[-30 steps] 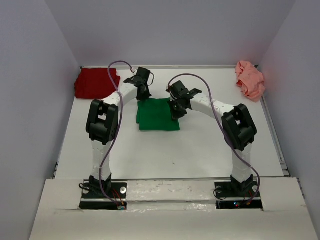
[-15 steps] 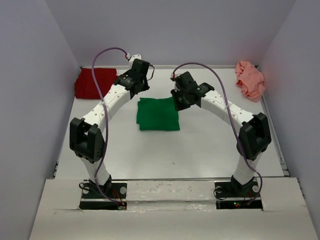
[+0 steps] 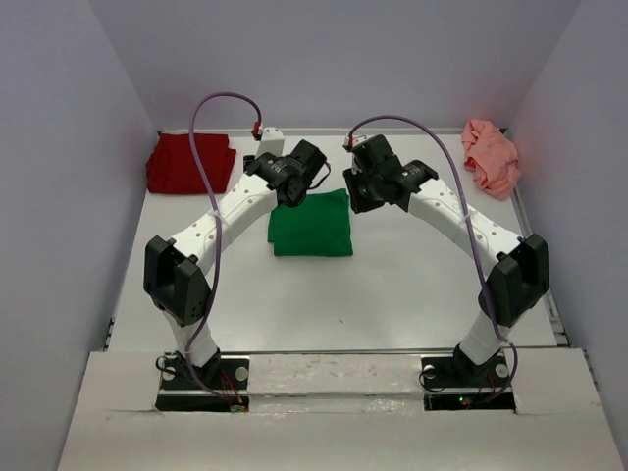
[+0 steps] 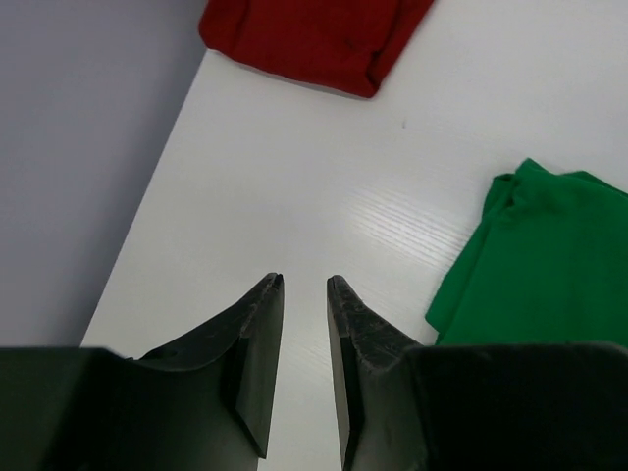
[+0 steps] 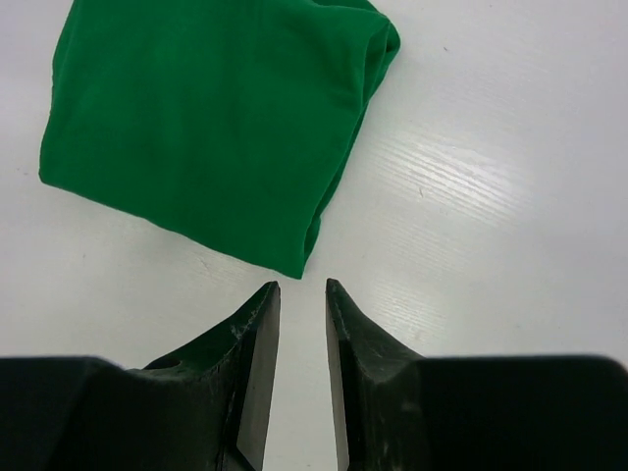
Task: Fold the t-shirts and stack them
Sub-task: Neatly place the folded tshirt to the corner
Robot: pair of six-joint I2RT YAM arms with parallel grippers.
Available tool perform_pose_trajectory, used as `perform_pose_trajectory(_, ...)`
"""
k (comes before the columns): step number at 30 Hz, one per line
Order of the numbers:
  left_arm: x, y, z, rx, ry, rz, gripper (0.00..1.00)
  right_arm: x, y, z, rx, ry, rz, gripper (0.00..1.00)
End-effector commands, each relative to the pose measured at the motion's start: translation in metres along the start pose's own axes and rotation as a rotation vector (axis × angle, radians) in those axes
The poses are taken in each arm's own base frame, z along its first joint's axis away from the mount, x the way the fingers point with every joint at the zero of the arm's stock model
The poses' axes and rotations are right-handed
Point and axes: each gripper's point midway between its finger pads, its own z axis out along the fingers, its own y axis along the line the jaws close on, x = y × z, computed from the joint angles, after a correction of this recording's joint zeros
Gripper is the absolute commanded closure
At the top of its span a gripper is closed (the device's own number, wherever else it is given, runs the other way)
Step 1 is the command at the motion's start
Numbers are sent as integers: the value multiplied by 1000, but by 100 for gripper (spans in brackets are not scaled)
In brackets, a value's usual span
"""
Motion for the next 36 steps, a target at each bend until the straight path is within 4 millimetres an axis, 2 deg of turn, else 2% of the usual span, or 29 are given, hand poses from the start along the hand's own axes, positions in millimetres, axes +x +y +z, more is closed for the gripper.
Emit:
perform_pose_trajectory(1,-10,31,-5,-171,-123,-43,63,-13,4,-29,-22,-57,5,69)
perform_pose_trajectory(8,-18,29,-16,-155,-166,-72,63,-9,-2,-40,-4,-47,1,69)
perform_pose_trajectory(10,-16,28,-16,-150,-158,-75,59,-11,-4,-44,9,-57,5,69)
perform_pose_trajectory(11,-6,24,-10,-119,-101,-55,57,-11,-4,-46,8,-58,7,69)
perform_pose_trajectory(12,-12,4,-5,-43,-102,-105,57,-12,-4,-50,3,-66,13,69)
perform_pose_trajectory(13,10,-14,-6,107,-20,-83,55,-12,-4,-51,2,-68,16,68)
perform_pose_trajectory(14,16,-25,-7,245,-2,-1,54,-11,-4,-53,3,-71,20,69)
perform_pose_trajectory(15,-25,-19,-12,403,-85,-214,50,-13,-5,-59,4,-87,25,69)
perform_pose_trajectory(16,-25,-22,-10,523,-73,-280,50,-12,-6,-58,6,-83,24,68)
perform_pose_trajectory(17,12,-39,-9,709,30,-281,44,-10,-9,-64,14,-92,29,69)
perform_pose_trajectory(18,-15,-15,2,741,-57,-396,39,-8,-10,-66,17,-96,30,69)
perform_pose_trajectory(19,-8,-20,1,823,-31,-393,33,-9,-11,-69,18,-109,32,69)
perform_pose_trajectory(20,0,-21,6,864,0,-374,31,-4,-14,-75,21,-117,28,68)
perform_pose_trajectory(21,10,-25,19,868,62,-364,31,-3,-15,-77,22,-125,28,68)
perform_pose_trajectory(22,13,-25,26,866,95,-360,31,-2,-16,-79,25,-133,27,68)
perform_pose_trajectory(23,4,-21,31,865,99,-362,30,-3,-17,-81,24,-146,25,68)
perform_pose_trajectory(24,6,-23,34,871,122,-352,30,-3,-17,-84,23,-153,24,68)
perform_pose_trajectory(25,9,-31,39,896,139,-342,25,-1,-16,-84,15,-150,17,68)
perform_pose_trajectory(28,13,-53,26,1088,206,-360,21,-1,-18,-87,17,-156,10,68)
perform_pose_trajectory(29,24,-57,27,1126,243,-369,20,-1,-18,-87,21,-158,11,68)
perform_pose_trajectory(30,27,-64,25,1177,259,-375,20,-2,-19,-89,22,-165,4,68)
perform_pose_trajectory(31,30,-65,29,1173,264,-390,20,-3,-20,-90,25,-167,3,68)
perform_pose_trajectory(32,45,-66,30,1182,312,-413,20,-4,-21,-91,32,-173,3,68)
perform_pose_trajectory(33,48,-67,34,1190,317,-425,20,-5,-22,-93,34,-179,1,68)
perform_pose_trajectory(34,64,-70,39,1191,374,-433,20,-5,-22,-94,36,-182,0,68)
perform_pose_trajectory(36,78,-70,49,1168,431,-462,22,-5,-22,-95,34,-185,-1,67)
